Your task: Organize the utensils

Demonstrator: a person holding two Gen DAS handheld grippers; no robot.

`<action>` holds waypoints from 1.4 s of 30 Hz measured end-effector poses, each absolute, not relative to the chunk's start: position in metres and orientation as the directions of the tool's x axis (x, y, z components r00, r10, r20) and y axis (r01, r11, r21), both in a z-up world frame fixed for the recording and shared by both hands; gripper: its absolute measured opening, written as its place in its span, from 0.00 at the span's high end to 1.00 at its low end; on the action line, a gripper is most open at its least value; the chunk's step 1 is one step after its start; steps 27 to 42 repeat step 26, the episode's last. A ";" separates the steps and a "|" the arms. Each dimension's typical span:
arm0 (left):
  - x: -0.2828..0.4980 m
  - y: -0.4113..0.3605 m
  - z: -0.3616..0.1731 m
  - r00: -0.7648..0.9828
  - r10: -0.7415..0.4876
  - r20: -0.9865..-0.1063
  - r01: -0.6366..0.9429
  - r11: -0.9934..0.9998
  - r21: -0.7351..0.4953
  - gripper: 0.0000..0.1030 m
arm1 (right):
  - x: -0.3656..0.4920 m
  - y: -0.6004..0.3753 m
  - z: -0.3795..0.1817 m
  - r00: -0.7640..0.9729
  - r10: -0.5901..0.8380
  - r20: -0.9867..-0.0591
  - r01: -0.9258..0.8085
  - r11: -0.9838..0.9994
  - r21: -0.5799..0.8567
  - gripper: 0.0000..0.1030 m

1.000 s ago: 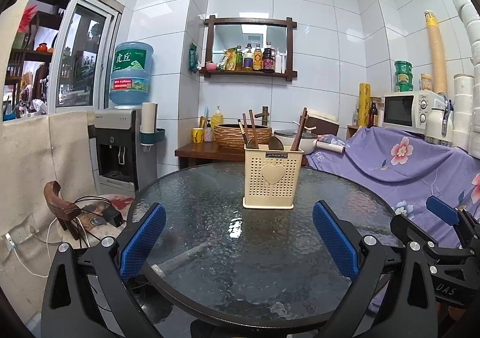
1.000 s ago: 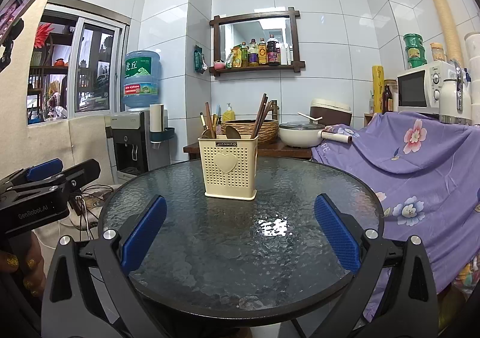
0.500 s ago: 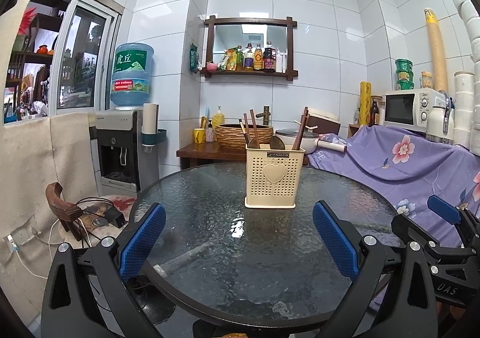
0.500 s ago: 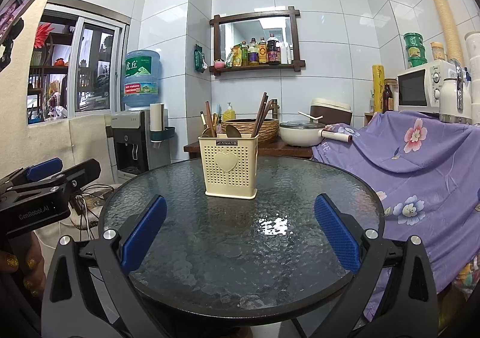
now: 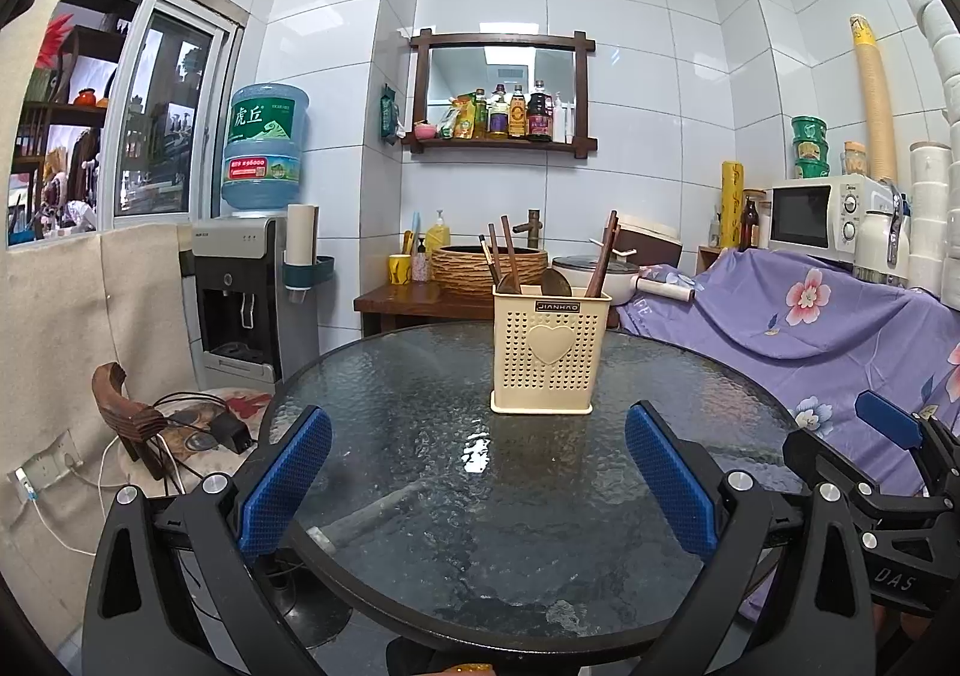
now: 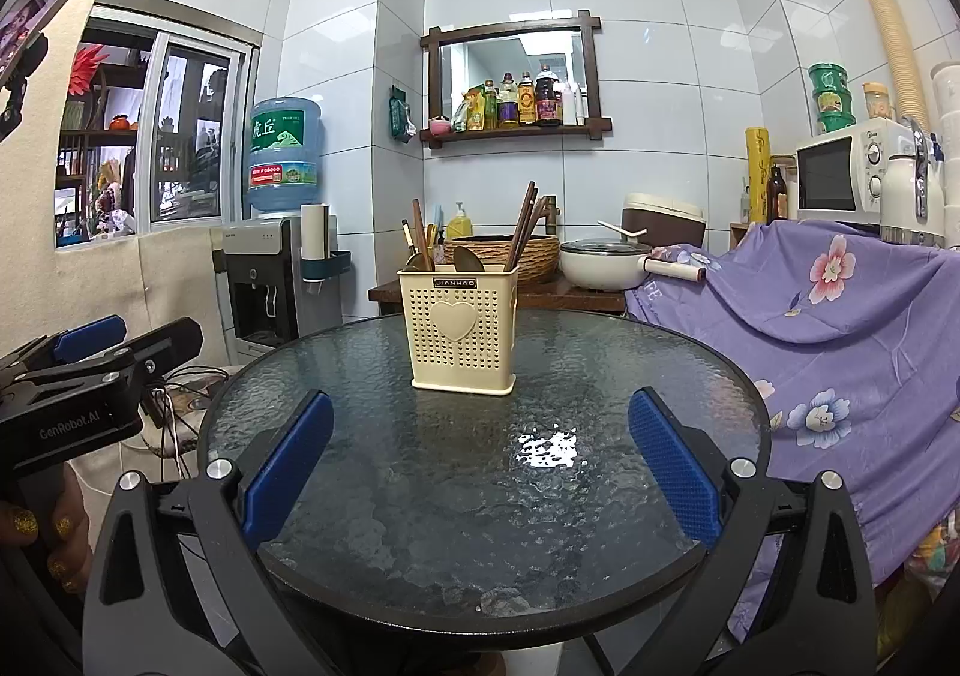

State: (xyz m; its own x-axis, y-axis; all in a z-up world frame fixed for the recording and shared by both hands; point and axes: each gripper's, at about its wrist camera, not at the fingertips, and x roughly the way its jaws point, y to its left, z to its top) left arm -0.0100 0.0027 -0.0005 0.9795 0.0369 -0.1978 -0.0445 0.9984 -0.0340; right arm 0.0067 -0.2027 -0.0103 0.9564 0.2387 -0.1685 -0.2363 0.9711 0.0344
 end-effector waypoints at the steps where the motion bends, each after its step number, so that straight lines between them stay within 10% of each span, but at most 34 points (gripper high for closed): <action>1: -0.010 0.003 -0.001 0.980 0.037 -0.198 -0.045 0.998 -0.033 0.06 | 0.007 -0.202 -0.010 0.956 0.239 -0.169 -0.237 0.971 0.034 0.06; 42: -0.008 0.000 -0.004 0.978 0.033 -0.205 -0.039 0.999 -0.027 0.06 | 0.007 -0.200 -0.015 0.955 0.239 -0.176 -0.237 0.971 0.034 0.06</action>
